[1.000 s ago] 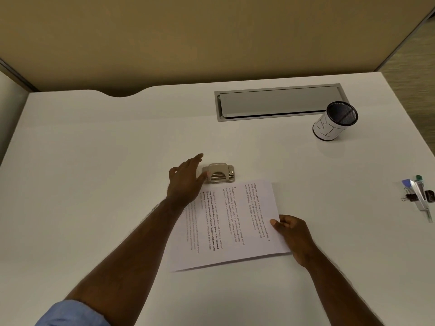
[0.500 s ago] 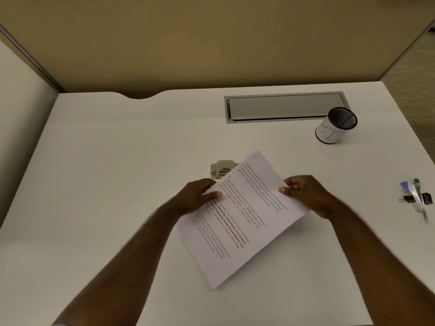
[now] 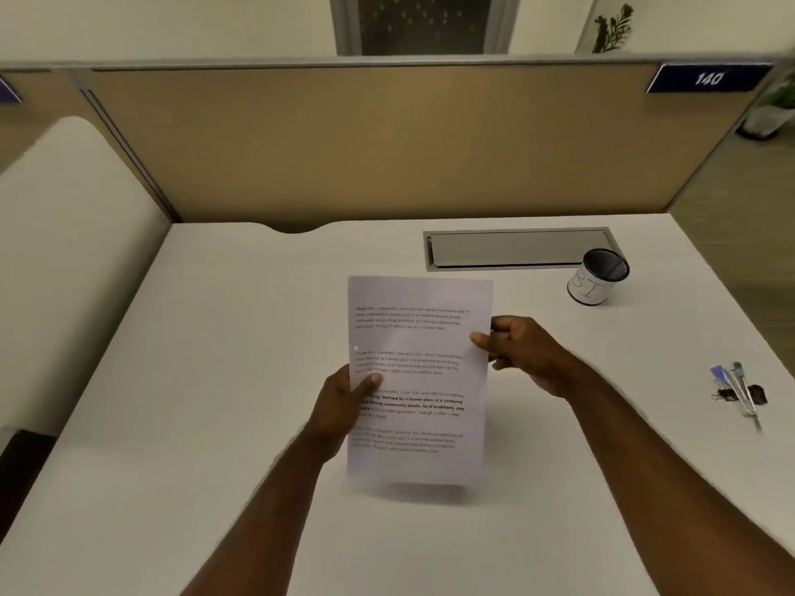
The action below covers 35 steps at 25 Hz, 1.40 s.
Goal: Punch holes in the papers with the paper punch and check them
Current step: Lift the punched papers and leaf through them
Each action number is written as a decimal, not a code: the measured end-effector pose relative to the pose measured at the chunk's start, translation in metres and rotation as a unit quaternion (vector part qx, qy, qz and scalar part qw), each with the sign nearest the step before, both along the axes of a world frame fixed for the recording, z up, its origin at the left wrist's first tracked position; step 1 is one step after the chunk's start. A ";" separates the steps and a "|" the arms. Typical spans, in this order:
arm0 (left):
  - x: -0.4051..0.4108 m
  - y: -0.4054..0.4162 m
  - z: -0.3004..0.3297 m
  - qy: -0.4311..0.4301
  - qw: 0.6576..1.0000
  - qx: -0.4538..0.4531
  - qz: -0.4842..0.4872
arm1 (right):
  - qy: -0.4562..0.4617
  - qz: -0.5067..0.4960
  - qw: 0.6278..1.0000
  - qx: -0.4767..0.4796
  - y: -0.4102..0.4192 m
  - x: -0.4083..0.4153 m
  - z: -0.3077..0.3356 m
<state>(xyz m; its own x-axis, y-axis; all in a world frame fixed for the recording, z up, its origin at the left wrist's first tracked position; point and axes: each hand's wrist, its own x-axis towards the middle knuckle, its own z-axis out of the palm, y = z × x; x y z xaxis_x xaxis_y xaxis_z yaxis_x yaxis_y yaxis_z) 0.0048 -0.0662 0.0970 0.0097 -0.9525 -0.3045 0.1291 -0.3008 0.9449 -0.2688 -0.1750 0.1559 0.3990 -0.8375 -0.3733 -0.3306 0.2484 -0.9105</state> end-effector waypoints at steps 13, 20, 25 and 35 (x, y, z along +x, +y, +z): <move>0.002 0.058 -0.002 -0.096 0.994 -0.055 -0.017 | 0.173 -0.173 0.939 -0.241 0.152 0.039 -0.064; -0.007 0.066 0.001 -0.142 0.988 -0.061 0.013 | 0.158 -0.195 0.932 -0.263 0.142 0.026 -0.058; -0.022 0.063 0.000 -0.155 0.987 -0.038 0.008 | 0.149 -0.141 0.950 -0.237 0.135 0.019 -0.063; -0.025 0.059 -0.003 -0.187 0.982 -0.012 0.013 | 0.148 -0.105 0.958 -0.224 0.135 0.013 -0.073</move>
<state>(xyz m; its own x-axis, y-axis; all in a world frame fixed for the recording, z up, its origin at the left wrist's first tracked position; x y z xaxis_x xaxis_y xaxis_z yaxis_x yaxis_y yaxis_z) -0.0200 -0.0071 0.0935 0.1417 -0.9571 -0.2528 -0.2206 -0.2795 0.9345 -0.2562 -0.0397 0.0830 0.1371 -0.9901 -0.0286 -0.5759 -0.0561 -0.8156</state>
